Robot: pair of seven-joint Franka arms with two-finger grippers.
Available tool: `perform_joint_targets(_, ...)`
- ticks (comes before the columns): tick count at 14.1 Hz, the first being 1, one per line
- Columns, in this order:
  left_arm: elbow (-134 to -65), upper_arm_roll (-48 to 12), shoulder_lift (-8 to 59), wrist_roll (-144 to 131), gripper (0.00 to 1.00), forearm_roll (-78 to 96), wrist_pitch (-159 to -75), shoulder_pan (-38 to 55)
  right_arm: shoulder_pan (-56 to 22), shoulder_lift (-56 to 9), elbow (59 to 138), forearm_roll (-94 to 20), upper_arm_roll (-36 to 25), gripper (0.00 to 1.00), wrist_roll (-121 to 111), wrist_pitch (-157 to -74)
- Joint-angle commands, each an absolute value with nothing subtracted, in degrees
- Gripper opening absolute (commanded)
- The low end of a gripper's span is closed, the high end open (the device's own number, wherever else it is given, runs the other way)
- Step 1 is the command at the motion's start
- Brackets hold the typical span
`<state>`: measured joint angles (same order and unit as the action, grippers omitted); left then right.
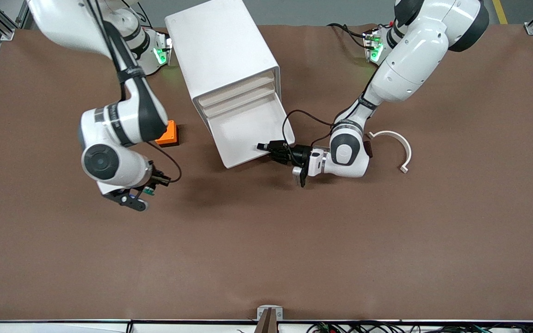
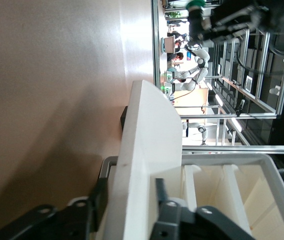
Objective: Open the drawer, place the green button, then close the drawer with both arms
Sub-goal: 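Carry the green button over the drawer while the left gripper releases the drawer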
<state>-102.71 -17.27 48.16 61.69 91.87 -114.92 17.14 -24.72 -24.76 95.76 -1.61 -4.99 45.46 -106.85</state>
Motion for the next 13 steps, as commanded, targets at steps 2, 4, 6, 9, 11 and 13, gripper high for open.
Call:
perform_joint_targets(2,-100.73,-17.14,47.29,53.38,1.00,84.84,-115.49,15.74,-32.50,-23.47,95.80,-2.19,-5.36,0.15,63.06,-106.00)
perform_joint_targets(4,-99.41,-17.23,46.06,47.93,1.00,76.95,-115.40,13.28,-35.50,-23.55,95.28,-5.60,-5.36,0.15,70.45,-106.26)
perform_joint_targets(6,-97.57,-17.14,43.69,39.07,1.00,67.55,-115.40,11.52,-36.91,-23.64,94.75,-12.45,-5.45,0.16,75.30,-106.70)
perform_joint_targets(9,-92.83,-17.58,41.41,25.89,1.00,51.55,-113.31,8.35,-40.24,-23.91,95.18,-15.56,-5.45,0.16,82.41,-108.19)
perform_joint_targets(11,-89.14,-17.23,40.43,18.67,1.00,43.63,-109.79,7.48,-42.62,-24.08,95.36,-15.64,-5.45,0.16,87.69,-109.85)
perform_joint_targets(13,-84.75,-17.23,39.82,11.81,1.00,36.25,-106.45,6.42,-44.90,-24.34,95.80,-15.64,-5.45,0.16,91.92,-112.05)
